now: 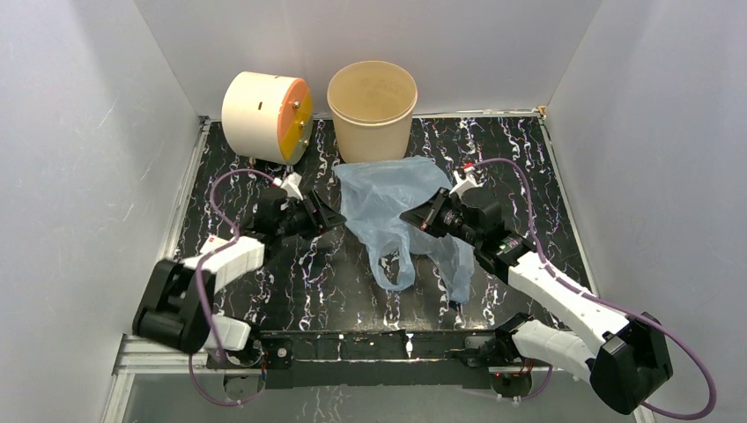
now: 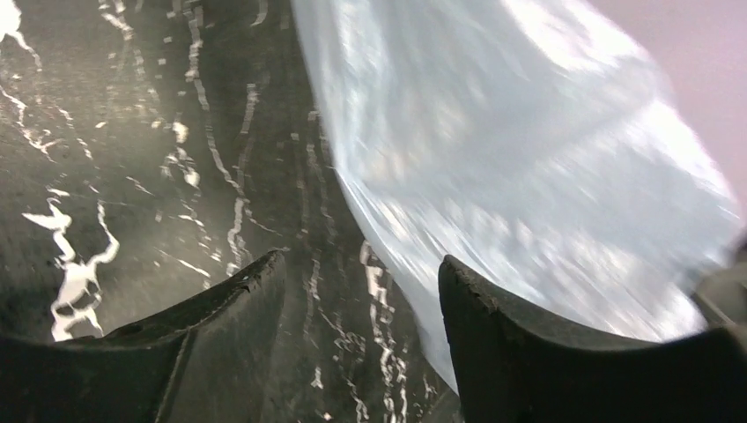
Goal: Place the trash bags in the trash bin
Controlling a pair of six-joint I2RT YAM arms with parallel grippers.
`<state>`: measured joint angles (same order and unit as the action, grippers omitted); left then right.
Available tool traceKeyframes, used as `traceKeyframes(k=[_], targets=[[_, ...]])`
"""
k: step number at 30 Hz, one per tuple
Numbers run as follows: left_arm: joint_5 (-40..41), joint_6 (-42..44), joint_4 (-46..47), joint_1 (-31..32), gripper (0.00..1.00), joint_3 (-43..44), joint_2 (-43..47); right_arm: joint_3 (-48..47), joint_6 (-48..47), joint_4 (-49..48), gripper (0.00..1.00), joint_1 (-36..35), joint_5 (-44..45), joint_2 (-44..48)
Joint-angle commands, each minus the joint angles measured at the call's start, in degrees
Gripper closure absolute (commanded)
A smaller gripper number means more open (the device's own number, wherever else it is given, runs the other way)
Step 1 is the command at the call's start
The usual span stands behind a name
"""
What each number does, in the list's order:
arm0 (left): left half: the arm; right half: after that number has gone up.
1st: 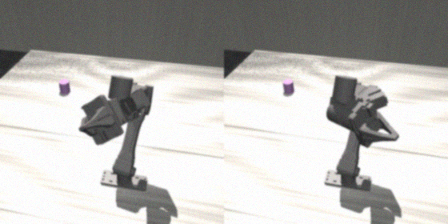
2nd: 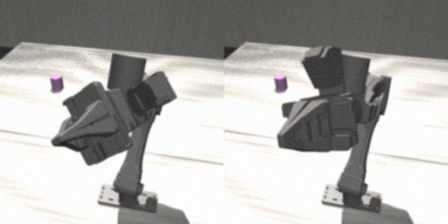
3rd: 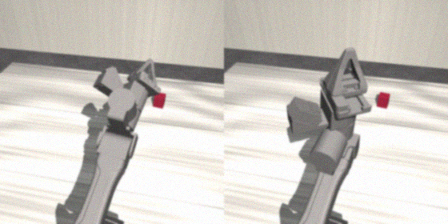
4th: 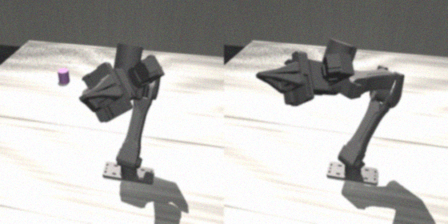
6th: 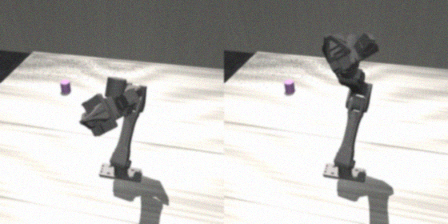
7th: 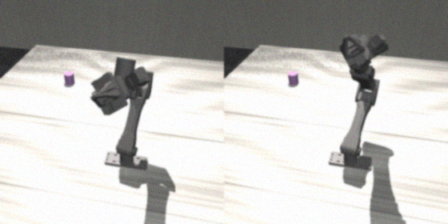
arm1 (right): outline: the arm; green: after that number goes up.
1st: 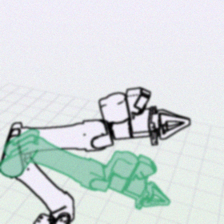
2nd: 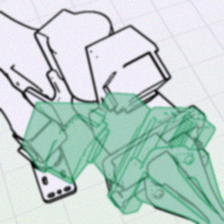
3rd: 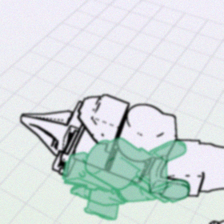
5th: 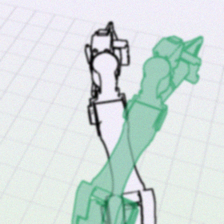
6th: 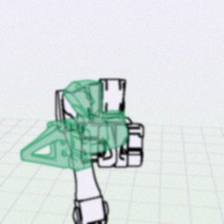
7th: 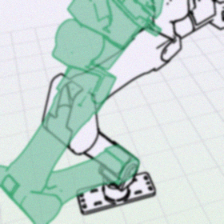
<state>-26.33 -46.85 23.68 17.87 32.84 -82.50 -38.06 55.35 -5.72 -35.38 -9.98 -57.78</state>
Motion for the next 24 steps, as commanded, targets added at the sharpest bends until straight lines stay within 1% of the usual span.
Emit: traceKeyframes(k=[1,3,6,8,10,13,16,20,24], targets=[[0.4,3.5,-6.6,0.2,0.38,-3.1,14.0,-3.4,0.1,6.5,1.00,-0.1,13.6,1.6],[-1.7,2.9,-4.4,0.8,0.38,-5.4,19.6,-4.0,0.6,7.5,1.00,-0.3,15.8,1.5],[-4.2,6.9,-6.4,4.4,0.39,-4.3,25.9,-5.1,0.7,7.9,1.00,-0.4,17.1,0.3],[-3.5,9.7,-6.8,9.6,0.38,-4.0,28.4,-6.0,1.5,7.7,1.00,-0.5,16.6,-0.8],[-1.0,11.8,-7.4,15.9,0.38,-3.5,29.2,-6.4,2.4,6.3,1.00,-0.5,14.9,-2.2],[2.2,12.4,-4.9,24.0,0.34,-2.6,27.6,-8.7,2.0,6.2,1.00,-0.5,11.4,-5.3],[6.9,13.5,-3.1,30.2,0.32,-1.3,23.3,-10.8,1.4,6.2,1.00,-0.5,6.6,-8.0],[10.2,15.2,-1.7,36.1,0.30,2.6,16.3,-13.2,-0.1,6.5,1.00,-0.5,0.1,-10.8],[12.5,16.3,0.6,39.3,0.28,5.2,12.6,-14.6,-1.3,7.7,1.00,-0.6,-3.4,-12.8]])
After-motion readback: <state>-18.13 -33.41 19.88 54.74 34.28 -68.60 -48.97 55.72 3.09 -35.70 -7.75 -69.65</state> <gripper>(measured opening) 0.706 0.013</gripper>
